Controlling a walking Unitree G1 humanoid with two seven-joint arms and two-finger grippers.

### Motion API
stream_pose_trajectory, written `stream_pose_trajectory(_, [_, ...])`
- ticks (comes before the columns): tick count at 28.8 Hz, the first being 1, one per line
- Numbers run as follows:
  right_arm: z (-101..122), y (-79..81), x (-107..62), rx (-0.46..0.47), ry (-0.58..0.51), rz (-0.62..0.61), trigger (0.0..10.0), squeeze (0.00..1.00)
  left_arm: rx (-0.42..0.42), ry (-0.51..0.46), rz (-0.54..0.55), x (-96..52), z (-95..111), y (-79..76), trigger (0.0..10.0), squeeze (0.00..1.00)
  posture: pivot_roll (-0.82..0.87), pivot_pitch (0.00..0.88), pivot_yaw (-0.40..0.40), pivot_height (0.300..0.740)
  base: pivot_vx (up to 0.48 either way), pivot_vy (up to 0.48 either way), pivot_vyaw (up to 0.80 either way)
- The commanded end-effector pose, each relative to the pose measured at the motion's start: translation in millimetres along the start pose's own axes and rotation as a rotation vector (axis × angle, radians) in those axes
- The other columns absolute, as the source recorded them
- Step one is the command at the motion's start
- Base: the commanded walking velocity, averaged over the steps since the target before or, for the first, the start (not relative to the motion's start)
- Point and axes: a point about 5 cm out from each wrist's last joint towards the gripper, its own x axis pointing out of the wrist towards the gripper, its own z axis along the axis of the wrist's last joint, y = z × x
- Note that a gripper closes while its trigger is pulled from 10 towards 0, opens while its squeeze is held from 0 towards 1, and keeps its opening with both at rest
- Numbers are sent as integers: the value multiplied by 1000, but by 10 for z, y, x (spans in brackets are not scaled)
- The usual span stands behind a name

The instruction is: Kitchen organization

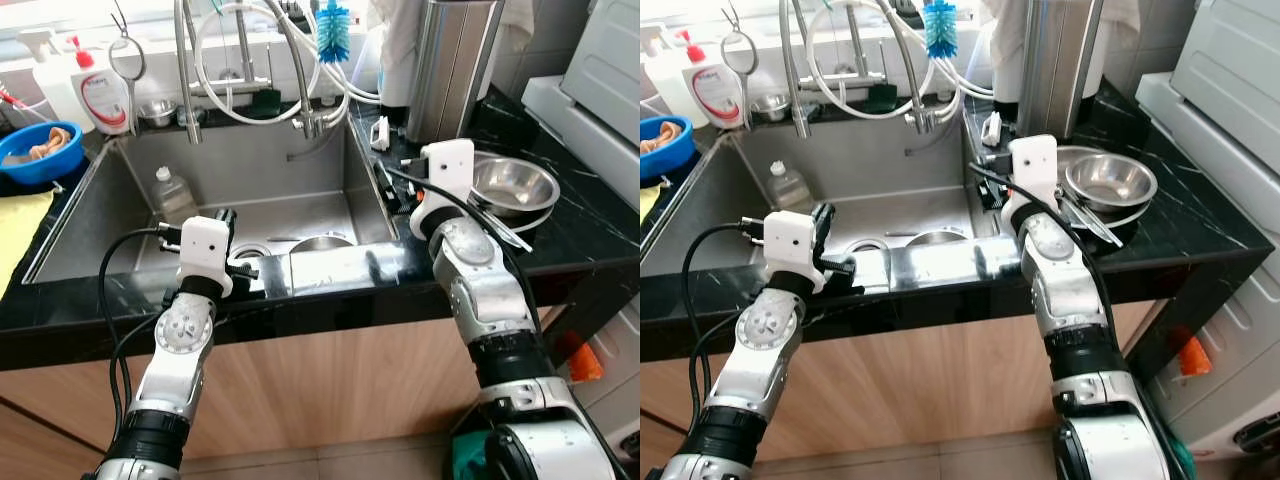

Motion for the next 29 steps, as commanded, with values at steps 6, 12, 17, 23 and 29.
stream_pose_trajectory(6, [90, 43, -25, -7, -72, 8, 10000, 0, 3, 5, 14, -14, -15, 26, 10000, 0, -216, 0, 62, 731, 0, 0, 0])
stream_pose_trajectory(12, [174, 29, -445, -125, -285, -19, 10000, 0, -1, 1, 22, -24, -12, 31, 10000, 0, -230, 0, 59, 731, 0, 0, 0])
stream_pose_trajectory(17, [180, 44, -617, -160, -310, -16, 10000, 0, -10, 2, 14, -13, -17, -15, 10000, 0, -239, 0, 60, 731, 0, 0, 0])
stream_pose_trajectory(23, [181, -36, -747, -178, -334, -81, 10000, 0, -11, 1, 12, -8, -14, -4, 10000, 0, -237, 0, 61, 731, 0, 0, 0])
stream_pose_trajectory(29, [-39, 6, -933, -171, -225, -49, 10000, 0, -6, 6, 14, -25, -25, 6, 10000, 0, -232, 0, 59, 731, 0, 0, 0])
